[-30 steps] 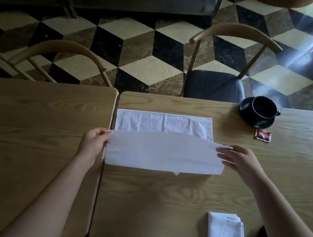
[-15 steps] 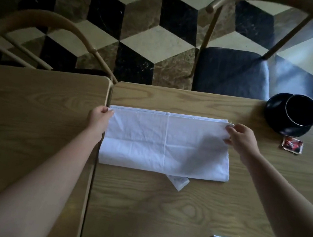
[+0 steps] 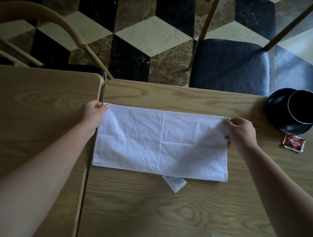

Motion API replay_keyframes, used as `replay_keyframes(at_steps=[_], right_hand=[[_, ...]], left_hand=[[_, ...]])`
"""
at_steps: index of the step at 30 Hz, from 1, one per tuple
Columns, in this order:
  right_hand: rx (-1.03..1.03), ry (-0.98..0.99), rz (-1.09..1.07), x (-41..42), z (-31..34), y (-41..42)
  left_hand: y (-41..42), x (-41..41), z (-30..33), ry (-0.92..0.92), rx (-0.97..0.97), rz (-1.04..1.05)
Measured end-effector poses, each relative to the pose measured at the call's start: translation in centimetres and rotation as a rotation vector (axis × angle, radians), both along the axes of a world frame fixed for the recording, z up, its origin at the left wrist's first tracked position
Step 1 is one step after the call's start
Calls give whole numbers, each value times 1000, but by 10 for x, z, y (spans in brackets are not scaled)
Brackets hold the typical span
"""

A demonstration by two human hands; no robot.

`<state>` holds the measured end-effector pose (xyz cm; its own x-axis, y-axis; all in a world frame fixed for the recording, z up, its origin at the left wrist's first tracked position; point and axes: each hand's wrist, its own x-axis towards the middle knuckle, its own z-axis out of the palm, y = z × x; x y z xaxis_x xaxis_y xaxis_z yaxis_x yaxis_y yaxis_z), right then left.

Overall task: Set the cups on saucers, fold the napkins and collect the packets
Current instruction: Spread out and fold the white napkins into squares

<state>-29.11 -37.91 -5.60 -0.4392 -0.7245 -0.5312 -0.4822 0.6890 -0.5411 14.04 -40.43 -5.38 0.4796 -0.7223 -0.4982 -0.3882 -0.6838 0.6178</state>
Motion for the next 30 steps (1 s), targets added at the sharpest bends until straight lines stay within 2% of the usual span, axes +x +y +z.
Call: replay_keyframes(at_steps=[7,11,12,14,17,19,21,26,30], right_hand=[[30,28,35,7,13,-1],[-58,305,198,12,26,7],[-116,343,213,16,29,14],[-206,317,284,35,34,37],[-107,102,475,90,39,82],[-56,-34,577,129,38,113],[-70,-63,634,156,32,136],[-88,-24,634,165,17,155],[-69,-17,676,154,13,154]], left_hand=[[-1,0,5,-89,37,-7],[10,-6,24,-404,-23,-85],[20,-13,27,-442,-78,-159],[49,-39,31,-386,-153,-399],[109,-95,30,-229,-158,-775],[140,-126,24,-159,-168,-867],[161,-141,16,-132,-148,-899],[174,-134,2,-240,-130,-915],[160,-133,3,-273,-7,-772]])
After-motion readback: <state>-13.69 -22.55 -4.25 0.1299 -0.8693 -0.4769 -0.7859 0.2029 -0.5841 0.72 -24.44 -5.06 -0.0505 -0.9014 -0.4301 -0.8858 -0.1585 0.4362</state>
